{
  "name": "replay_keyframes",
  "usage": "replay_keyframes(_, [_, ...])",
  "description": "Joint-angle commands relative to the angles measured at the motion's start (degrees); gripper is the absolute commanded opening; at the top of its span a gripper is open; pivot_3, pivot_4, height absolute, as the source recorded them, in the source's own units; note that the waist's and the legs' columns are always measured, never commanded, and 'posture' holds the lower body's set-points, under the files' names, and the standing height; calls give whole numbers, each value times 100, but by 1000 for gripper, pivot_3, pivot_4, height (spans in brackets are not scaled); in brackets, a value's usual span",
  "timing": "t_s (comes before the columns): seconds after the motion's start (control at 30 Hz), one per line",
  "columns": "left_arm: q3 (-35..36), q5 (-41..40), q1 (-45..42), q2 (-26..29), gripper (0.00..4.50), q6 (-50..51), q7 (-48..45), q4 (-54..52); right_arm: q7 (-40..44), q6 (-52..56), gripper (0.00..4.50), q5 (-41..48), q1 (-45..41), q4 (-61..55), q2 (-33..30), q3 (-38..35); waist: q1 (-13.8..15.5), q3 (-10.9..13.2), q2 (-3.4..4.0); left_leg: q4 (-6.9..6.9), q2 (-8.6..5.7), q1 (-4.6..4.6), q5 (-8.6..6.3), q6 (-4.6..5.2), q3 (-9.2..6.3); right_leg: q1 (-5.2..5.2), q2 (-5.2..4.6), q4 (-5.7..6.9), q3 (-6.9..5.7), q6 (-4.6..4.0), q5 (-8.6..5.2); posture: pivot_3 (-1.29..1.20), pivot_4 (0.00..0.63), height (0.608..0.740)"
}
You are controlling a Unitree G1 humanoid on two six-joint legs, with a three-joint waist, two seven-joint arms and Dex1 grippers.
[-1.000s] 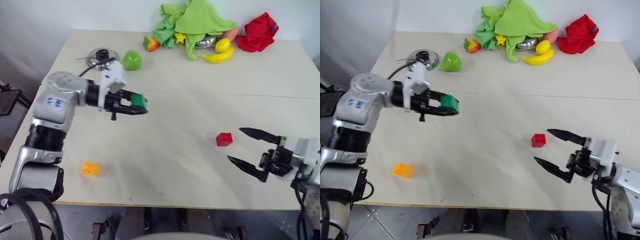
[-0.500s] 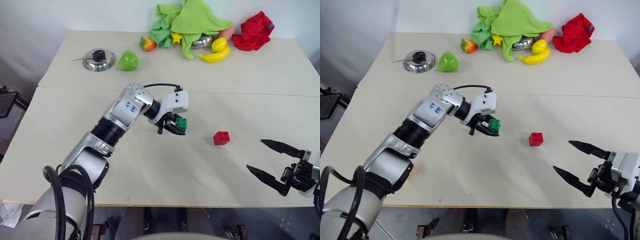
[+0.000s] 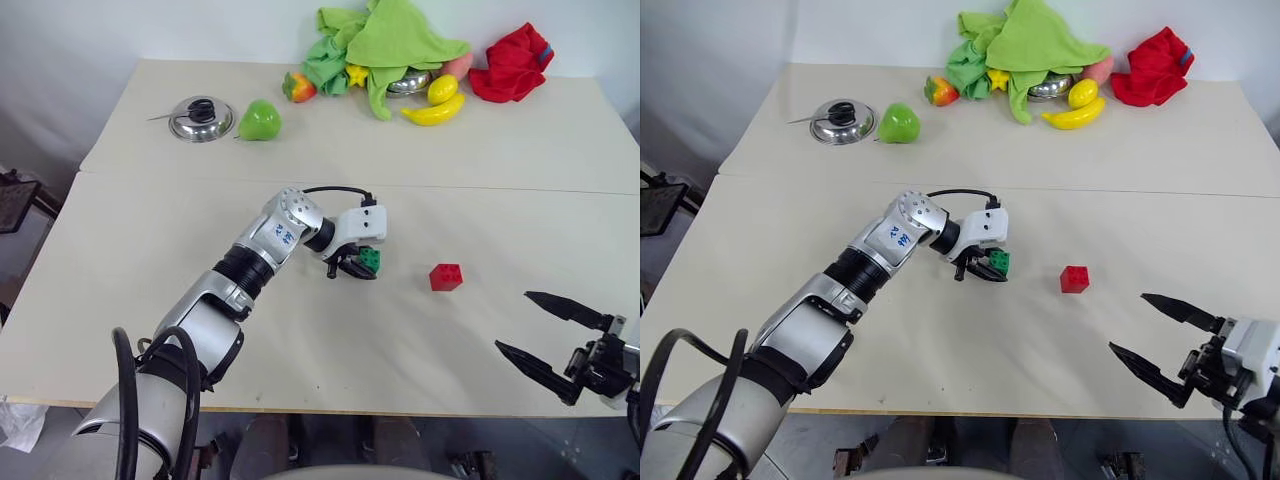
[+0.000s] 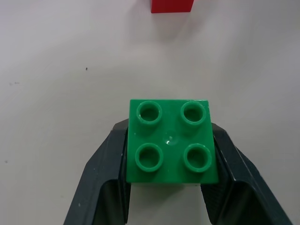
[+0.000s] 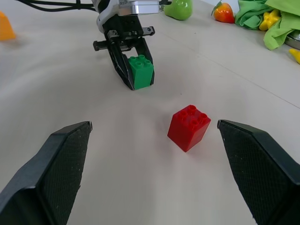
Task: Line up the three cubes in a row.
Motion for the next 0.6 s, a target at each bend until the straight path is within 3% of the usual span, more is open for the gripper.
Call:
replay_keyframes(0.03, [-4, 8, 178, -34, 1526, 228, -133, -612, 161, -145, 4500, 178, 123, -73, 114, -204, -1, 0, 0, 0, 0, 0, 0, 0, 0, 0, 0, 0, 0, 0, 0, 0, 150, 740])
replay_keyframes(0.47, [20, 179, 459, -125, 1526, 758, 235, -1200, 329, -355, 4500, 217, -222, 296, 328, -75, 0, -1, 2, 4, 6, 1, 1, 1, -3, 1, -5, 7, 0, 0, 0, 0, 150, 740])
replay_keyframes(0.5, [42, 191, 461, -139, 2266, 730, 299, -1192, 315, -334, 4500, 227, -232, 269, 335, -41, 1, -1, 2, 4, 6, 1, 1, 1, -3, 1, -6, 7, 0, 0, 0, 0, 150, 740])
replay_keyframes(0.6, [96, 168, 467, -156, 3153, 772, 374, -1269, 282, -298, 4500, 244, -256, 214, 339, 54, 1, -1, 2, 5, 5, 1, 1, 1, -4, 1, -6, 7, 0, 0, 0, 0, 150, 740])
